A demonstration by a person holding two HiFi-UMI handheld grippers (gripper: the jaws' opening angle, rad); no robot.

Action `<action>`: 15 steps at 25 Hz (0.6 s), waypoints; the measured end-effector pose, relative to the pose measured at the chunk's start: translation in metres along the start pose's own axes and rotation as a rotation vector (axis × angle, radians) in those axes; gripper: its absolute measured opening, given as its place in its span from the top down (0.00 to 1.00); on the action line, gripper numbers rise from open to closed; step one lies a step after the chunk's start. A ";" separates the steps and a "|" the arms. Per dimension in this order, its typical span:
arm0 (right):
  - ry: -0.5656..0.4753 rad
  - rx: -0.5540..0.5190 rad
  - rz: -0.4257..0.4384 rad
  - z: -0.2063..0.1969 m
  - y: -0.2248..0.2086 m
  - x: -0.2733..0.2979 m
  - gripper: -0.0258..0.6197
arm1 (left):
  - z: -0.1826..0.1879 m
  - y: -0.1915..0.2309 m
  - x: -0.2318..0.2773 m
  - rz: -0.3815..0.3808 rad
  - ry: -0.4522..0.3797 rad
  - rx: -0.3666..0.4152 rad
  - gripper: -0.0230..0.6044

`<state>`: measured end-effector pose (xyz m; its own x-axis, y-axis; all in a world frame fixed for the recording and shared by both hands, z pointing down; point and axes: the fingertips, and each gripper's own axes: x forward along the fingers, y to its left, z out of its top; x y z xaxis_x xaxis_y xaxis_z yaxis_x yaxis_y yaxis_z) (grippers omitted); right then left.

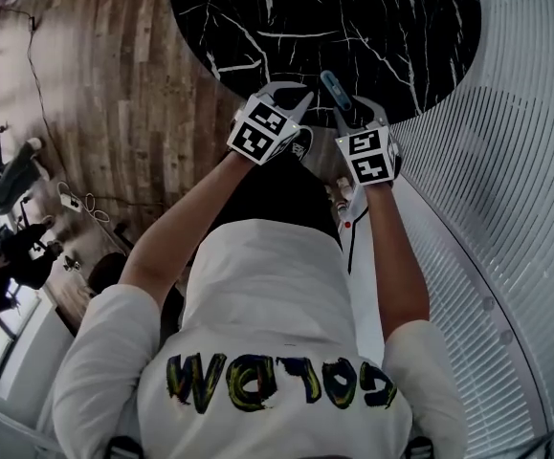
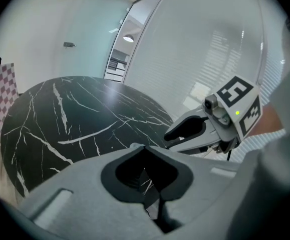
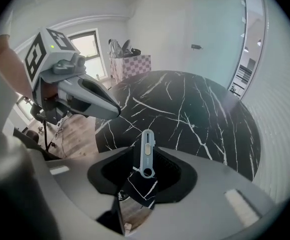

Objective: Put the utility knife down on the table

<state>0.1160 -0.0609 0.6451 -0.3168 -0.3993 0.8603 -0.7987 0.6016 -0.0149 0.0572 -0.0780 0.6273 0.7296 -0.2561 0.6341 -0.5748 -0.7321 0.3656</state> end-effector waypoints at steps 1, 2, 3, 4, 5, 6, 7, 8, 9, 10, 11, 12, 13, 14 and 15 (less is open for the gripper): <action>-0.016 0.002 -0.003 0.004 0.000 -0.004 0.77 | 0.004 -0.003 -0.003 -0.001 -0.009 0.000 0.96; -0.032 0.006 -0.005 0.007 0.001 -0.009 0.77 | 0.008 -0.006 -0.007 -0.004 -0.019 0.000 0.96; -0.047 0.013 -0.004 0.010 0.002 -0.014 0.78 | 0.012 -0.010 -0.011 -0.007 -0.029 -0.002 0.96; -0.061 0.024 -0.001 0.013 0.003 -0.018 0.79 | 0.016 -0.014 -0.015 -0.012 -0.038 -0.007 0.96; -0.076 0.037 0.004 0.016 0.005 -0.023 0.79 | 0.019 -0.017 -0.019 -0.016 -0.048 -0.013 0.96; -0.093 0.047 0.010 0.019 0.007 -0.028 0.80 | 0.024 -0.021 -0.023 -0.019 -0.060 -0.018 0.96; -0.112 0.054 0.014 0.023 0.008 -0.034 0.80 | 0.028 -0.025 -0.028 -0.022 -0.072 -0.020 0.96; -0.134 0.060 0.016 0.028 0.009 -0.040 0.82 | 0.033 -0.028 -0.033 -0.025 -0.084 -0.019 0.96; -0.155 0.067 0.017 0.033 0.011 -0.047 0.83 | 0.038 -0.032 -0.039 -0.027 -0.097 -0.019 0.96; -0.176 0.075 0.018 0.038 0.012 -0.054 0.83 | 0.043 -0.035 -0.044 -0.031 -0.110 -0.020 0.96; -0.195 0.082 0.018 0.043 0.012 -0.061 0.84 | 0.048 -0.038 -0.050 -0.034 -0.124 -0.024 0.96; -0.215 0.090 0.016 0.048 0.013 -0.068 0.85 | 0.054 -0.041 -0.056 -0.037 -0.139 -0.030 0.96; -0.236 0.097 0.013 0.054 0.013 -0.076 0.85 | 0.060 -0.045 -0.063 -0.040 -0.155 -0.039 0.96; -0.257 0.104 0.010 0.059 0.013 -0.083 0.86 | 0.067 -0.048 -0.069 -0.043 -0.174 -0.048 0.96; -0.280 0.111 0.007 0.065 0.012 -0.091 0.87 | 0.073 -0.051 -0.075 -0.044 -0.192 -0.053 0.96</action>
<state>0.1020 -0.0620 0.5334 -0.4387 -0.5797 0.6866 -0.8421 0.5319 -0.0890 0.0590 -0.0674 0.5107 0.8090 -0.3436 0.4768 -0.5554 -0.7125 0.4288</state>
